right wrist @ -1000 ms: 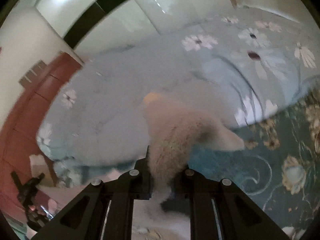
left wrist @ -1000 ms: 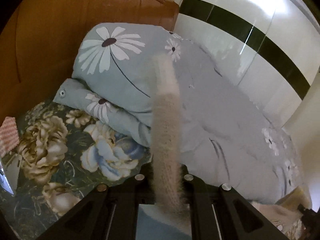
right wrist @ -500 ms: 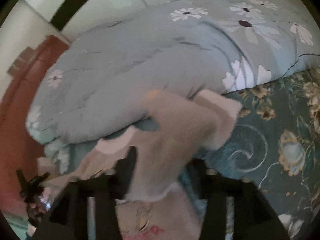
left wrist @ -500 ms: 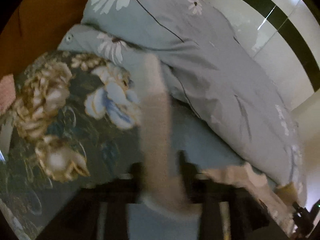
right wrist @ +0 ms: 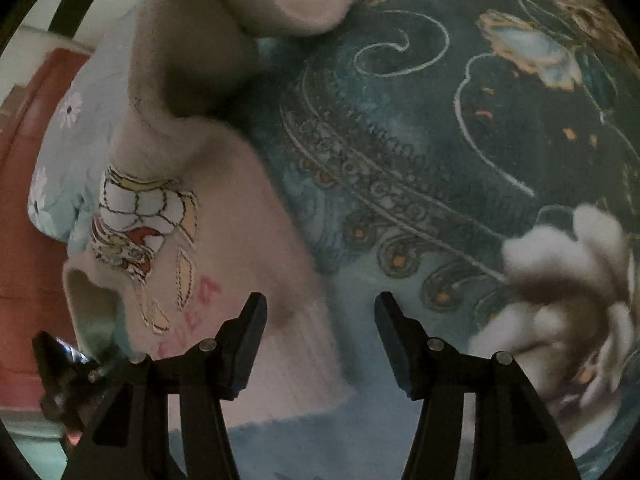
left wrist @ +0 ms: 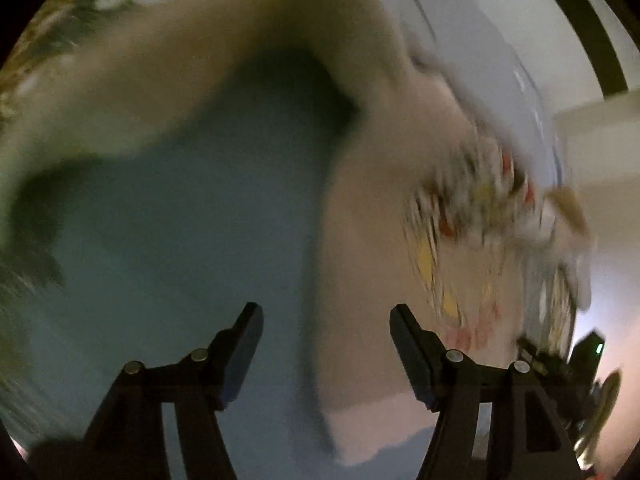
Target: Fold clothes
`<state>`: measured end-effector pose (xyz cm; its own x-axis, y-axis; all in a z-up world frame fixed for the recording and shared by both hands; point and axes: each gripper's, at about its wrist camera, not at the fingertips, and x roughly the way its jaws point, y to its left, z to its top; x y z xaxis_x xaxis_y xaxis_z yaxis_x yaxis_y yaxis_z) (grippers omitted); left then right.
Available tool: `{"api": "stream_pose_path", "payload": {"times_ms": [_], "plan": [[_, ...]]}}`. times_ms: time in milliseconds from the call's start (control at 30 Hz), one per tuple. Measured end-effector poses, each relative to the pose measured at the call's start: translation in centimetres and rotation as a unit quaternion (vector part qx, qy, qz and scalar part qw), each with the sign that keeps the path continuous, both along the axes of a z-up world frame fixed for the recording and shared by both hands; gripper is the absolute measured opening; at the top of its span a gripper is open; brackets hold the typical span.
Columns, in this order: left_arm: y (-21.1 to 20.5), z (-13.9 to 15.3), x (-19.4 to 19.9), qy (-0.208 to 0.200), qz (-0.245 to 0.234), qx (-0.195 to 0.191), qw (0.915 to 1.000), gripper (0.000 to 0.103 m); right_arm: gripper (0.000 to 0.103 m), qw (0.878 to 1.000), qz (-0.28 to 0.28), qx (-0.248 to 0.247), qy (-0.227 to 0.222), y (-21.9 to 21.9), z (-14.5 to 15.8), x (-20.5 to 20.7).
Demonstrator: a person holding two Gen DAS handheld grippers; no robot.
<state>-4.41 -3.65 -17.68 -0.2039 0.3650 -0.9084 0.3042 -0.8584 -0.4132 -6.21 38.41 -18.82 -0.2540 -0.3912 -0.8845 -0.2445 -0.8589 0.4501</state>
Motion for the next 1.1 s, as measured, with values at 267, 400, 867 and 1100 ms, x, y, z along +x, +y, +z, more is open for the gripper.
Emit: {"api": "stream_pose_path", "payload": {"times_ms": [267,400,867,1100], "plan": [[3.4,-1.3,2.1,-0.026,0.01,0.03,0.9992,0.059,0.027,0.998,0.001,-0.059,-0.012,-2.2,-0.6,1.2],[2.0,-1.7,3.0,-0.043,0.062,0.041,0.9963,0.018,0.01,0.996,-0.031,-0.084,-0.019,-1.5,-0.4,3.0],[-0.2,6.4,5.9,0.0,0.004,-0.091,0.9958,0.012,0.01,0.991,0.093,-0.081,-0.053,-7.8,3.0,14.1],[-0.7,4.4,5.6,-0.011,0.007,-0.097,0.9952,0.012,0.009,0.991,0.088,-0.063,-0.081,-8.1,1.6,15.3]]}}
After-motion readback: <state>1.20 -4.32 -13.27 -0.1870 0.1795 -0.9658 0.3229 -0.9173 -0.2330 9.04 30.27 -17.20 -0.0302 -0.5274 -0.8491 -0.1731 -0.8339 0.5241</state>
